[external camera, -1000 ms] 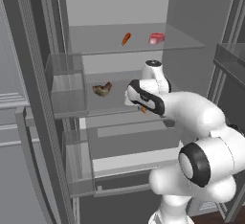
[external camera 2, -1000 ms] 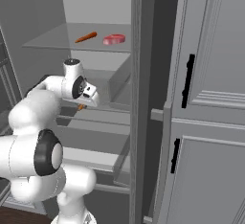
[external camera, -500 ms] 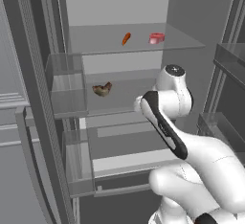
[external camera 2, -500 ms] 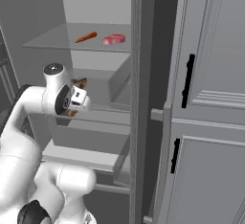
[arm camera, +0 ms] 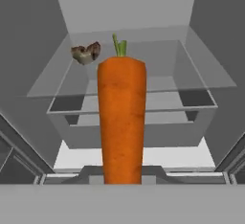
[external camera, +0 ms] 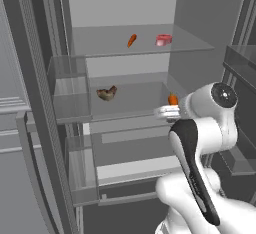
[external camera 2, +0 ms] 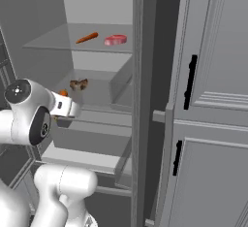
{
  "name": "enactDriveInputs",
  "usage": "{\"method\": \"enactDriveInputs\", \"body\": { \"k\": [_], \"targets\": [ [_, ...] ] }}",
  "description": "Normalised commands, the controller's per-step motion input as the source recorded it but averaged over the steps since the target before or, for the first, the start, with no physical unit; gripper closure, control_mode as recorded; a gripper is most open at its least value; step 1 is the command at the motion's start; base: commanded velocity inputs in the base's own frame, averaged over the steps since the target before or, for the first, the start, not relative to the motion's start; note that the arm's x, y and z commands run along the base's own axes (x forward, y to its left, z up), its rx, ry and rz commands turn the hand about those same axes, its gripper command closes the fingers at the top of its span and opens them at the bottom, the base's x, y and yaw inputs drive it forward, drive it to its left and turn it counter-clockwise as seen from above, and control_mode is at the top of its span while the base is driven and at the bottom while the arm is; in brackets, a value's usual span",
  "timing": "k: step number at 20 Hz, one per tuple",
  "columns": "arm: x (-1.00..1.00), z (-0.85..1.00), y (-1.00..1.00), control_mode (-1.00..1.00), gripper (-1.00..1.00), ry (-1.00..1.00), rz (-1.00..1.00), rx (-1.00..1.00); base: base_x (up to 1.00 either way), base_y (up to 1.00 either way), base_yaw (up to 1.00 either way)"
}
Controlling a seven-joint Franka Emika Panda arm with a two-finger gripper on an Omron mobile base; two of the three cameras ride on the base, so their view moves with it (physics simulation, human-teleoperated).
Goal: Place one carrot and one steak in each tupperware on the nearby counter, to pack two identical lunches.
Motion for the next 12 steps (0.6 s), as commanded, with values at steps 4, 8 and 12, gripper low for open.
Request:
{"method": "enactDriveInputs", "body": {
  "k": [4,8,12],
  "targets": [
    [-0.77,0.92,-0.06,-1.00,1.00,-0.29,0.01,0.00,0.00,0.00,0.00],
    [-0.67,0.35,-0.22,-1.00,1.00,-0.09,0.00,0.03,0.00,0.00,0.00],
    [0.00,0.00,0.00,1.00,1.00,0.00,0.00,0.00,-1.00,-0.06,0.00]
  ]
}}
